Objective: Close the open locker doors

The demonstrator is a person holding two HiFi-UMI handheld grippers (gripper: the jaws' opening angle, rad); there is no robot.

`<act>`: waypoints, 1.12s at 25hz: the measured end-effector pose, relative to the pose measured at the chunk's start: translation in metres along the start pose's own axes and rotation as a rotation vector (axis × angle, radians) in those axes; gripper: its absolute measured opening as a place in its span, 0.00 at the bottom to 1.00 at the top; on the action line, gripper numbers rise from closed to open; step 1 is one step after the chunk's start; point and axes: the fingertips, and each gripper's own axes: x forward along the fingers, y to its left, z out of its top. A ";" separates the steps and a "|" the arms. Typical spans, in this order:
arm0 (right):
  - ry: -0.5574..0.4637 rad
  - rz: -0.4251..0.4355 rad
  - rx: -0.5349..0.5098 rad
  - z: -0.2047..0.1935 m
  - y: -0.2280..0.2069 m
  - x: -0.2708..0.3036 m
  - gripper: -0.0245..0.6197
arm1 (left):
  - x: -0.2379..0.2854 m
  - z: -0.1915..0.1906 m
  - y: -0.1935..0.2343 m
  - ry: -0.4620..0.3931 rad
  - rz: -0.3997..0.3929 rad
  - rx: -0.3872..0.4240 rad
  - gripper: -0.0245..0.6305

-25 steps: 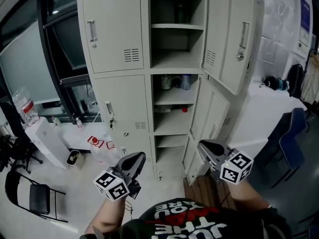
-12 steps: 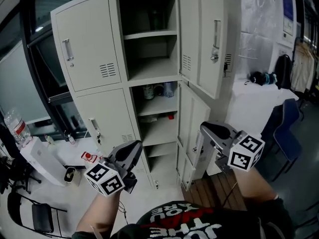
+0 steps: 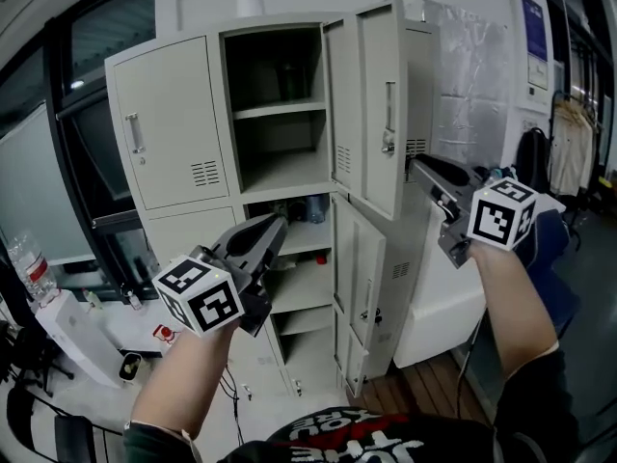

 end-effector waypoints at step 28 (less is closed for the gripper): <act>-0.063 0.428 0.190 0.056 -0.035 0.075 0.30 | 0.033 0.041 0.015 -0.017 0.005 -0.034 0.05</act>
